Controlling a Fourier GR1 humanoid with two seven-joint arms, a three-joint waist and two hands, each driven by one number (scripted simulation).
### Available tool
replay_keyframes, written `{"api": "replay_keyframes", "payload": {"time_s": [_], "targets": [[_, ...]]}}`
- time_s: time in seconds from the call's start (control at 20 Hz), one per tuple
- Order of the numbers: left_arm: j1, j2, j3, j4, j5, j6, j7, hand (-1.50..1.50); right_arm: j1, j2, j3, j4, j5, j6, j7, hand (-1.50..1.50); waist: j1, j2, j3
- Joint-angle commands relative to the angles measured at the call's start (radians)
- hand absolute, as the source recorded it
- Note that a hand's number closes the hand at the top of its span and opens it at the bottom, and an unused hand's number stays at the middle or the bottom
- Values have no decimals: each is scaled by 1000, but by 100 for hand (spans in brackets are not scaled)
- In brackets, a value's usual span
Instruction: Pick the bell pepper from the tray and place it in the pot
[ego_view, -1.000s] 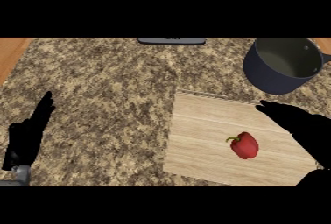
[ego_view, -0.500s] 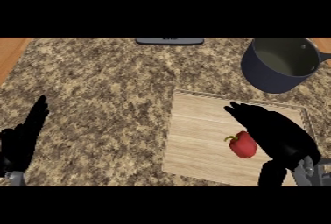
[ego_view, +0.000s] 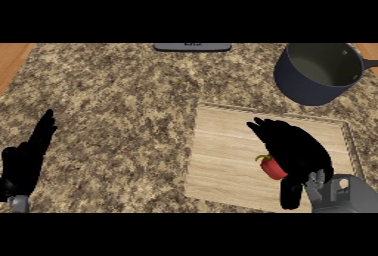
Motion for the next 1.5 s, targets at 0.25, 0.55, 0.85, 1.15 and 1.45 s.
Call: {"api": "replay_keyframes", "payload": {"time_s": [0.25,0.55,0.85,1.15,1.45], "targets": [[0,-30,65,-15,-17,-49,8,0,-10,99,-32,138,157,46,-70,-150,0,0,0],[4,-42,87,33,-65,-88,-44,0,10,125,-89,166,227,54,-140,-150,-2,0,0],[28,-91,76,-55,-93,-88,21,0,36,130,-141,240,291,40,-242,-150,-1,0,0],[69,-112,83,-86,-102,-87,9,0,7,170,-48,262,368,30,-314,150,3,0,0],[-35,-135,96,-23,-141,-91,50,0,71,123,-133,233,411,27,-418,150,-5,0,0]]}}
